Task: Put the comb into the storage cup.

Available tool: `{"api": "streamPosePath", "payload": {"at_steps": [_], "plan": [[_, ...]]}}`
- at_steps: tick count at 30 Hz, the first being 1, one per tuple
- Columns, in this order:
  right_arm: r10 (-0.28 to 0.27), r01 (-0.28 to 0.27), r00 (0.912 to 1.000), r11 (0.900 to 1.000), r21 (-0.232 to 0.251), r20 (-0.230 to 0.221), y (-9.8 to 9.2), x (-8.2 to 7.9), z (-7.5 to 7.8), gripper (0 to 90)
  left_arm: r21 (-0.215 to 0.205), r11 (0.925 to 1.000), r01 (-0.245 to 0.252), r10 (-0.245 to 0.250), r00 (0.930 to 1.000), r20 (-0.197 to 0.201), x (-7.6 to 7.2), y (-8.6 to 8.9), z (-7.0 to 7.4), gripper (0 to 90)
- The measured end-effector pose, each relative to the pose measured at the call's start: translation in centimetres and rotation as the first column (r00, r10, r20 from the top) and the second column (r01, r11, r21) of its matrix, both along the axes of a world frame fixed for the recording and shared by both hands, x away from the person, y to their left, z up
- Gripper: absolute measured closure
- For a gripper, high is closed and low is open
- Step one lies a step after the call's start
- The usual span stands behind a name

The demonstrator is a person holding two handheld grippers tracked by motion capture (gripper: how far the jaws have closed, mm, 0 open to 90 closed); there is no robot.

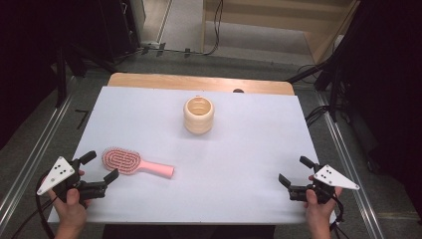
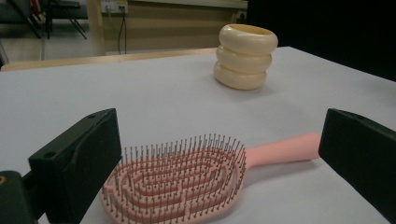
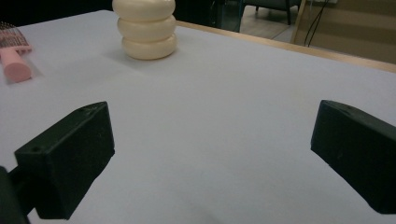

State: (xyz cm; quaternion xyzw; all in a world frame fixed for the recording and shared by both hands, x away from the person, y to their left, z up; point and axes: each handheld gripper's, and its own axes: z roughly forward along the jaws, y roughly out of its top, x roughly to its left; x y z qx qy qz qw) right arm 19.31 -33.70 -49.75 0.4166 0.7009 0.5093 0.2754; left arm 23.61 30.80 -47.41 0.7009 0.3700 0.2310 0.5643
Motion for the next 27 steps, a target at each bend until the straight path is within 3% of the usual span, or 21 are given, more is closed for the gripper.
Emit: {"api": "streamPosePath", "payload": {"at_steps": [6,27], "plan": [[0.011,-0.011,0.9999,1.0,-0.008,0.001,0.5,0.2,0.6,0.0,-0.01,0.9996,-0.027,0.027,0.9996,-0.009,0.2,0.8,-0.9,0.0],[0.095,-0.095,0.9955,0.995,-0.036,-0.011,2.4,1.5,3.4,0.0,-0.03,0.9993,-0.023,0.023,0.9997,-0.005,0.2,0.8,-1.3,0.0]]}}
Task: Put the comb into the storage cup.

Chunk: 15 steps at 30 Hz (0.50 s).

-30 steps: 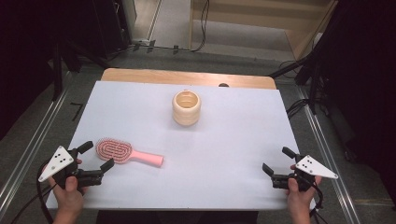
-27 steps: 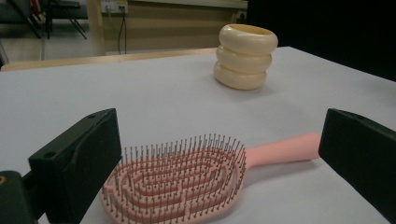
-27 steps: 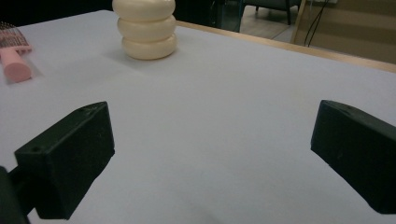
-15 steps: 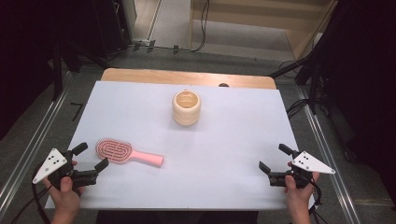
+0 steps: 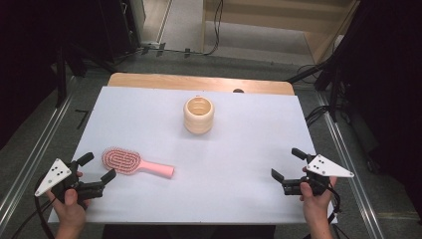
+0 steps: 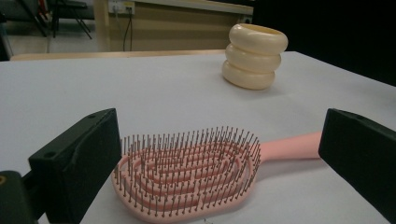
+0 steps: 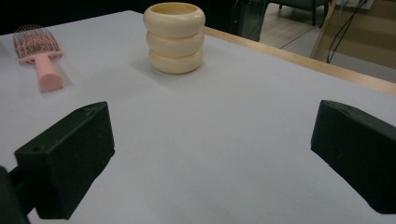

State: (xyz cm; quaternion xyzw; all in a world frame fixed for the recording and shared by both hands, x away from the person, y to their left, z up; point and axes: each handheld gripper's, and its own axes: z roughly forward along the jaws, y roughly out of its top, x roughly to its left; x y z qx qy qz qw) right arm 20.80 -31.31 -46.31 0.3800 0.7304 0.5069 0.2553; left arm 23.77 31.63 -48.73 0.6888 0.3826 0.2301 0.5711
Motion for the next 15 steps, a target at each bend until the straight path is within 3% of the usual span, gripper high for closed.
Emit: {"api": "streamPosePath", "payload": {"at_steps": [15], "plan": [[0.076,-0.076,0.9971,0.997,-0.008,-0.007,2.6,1.6,1.9,0.0,0.007,1.0,0.004,-0.004,1.0,0.004,0.0,-0.1,0.0,0.0]]}}
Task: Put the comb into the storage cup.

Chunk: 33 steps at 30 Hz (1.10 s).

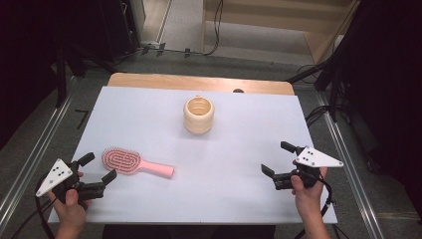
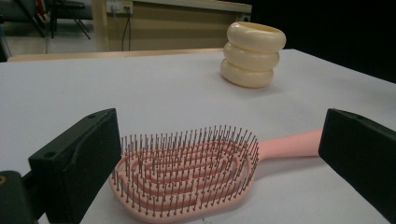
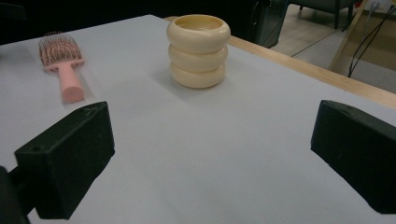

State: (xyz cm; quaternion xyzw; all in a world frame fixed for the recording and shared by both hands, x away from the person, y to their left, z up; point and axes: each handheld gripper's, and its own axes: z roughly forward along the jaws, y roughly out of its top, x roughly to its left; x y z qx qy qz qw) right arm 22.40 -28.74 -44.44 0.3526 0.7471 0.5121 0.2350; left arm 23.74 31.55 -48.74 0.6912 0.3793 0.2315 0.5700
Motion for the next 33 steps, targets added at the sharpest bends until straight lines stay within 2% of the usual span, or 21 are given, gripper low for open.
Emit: {"api": "streamPosePath", "payload": {"at_steps": [13,27,33], "plan": [[0.061,-0.062,0.998,0.998,-0.016,-0.015,2.6,1.5,1.2,0.0,-0.005,1.0,-0.001,0.001,1.0,0.003,0.0,0.0,0.0,0.0],[0.137,-0.138,0.9903,0.99,-0.037,-0.02,6.2,3.2,2.6,0.0,-0.005,1.0,0.003,-0.003,1.0,0.003,0.0,0.0,0.0,0.0],[0.153,-0.154,0.9879,0.987,-0.047,-0.023,7.3,3.7,2.9,0.0,-0.008,1.0,0.005,-0.005,1.0,0.003,0.0,0.1,0.0,0.0]]}}
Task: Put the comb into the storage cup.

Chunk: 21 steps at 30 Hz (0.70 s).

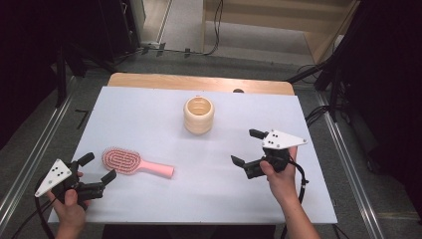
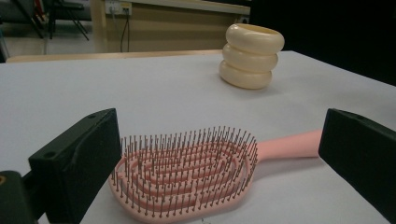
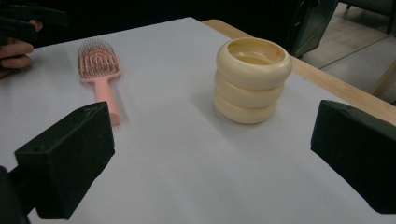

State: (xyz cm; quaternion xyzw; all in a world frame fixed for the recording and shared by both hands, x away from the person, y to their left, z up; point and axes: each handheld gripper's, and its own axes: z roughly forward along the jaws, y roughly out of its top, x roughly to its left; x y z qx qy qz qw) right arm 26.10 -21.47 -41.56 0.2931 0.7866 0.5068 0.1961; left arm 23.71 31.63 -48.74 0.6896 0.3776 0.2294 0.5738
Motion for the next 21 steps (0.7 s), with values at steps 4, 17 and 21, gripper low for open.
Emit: {"api": "streamPosePath", "payload": {"at_steps": [4,17,21], "plan": [[0.019,-0.019,0.9998,1.0,-0.007,-0.003,0.9,0.4,0.3,0.0,-0.001,1.0,-0.001,0.001,1.0,0.0,0.0,0.0,0.0,0.0],[0.06,-0.06,0.9982,0.998,-0.023,-0.008,3.2,1.4,1.1,0.0,-0.006,1.0,-0.002,0.002,1.0,0.002,-0.1,0.1,0.0,0.0],[0.074,-0.074,0.9972,0.997,-0.032,-0.014,4.0,1.8,1.2,0.0,-0.007,1.0,-0.001,0.001,1.0,0.002,-0.1,0.1,0.0,0.0]]}}
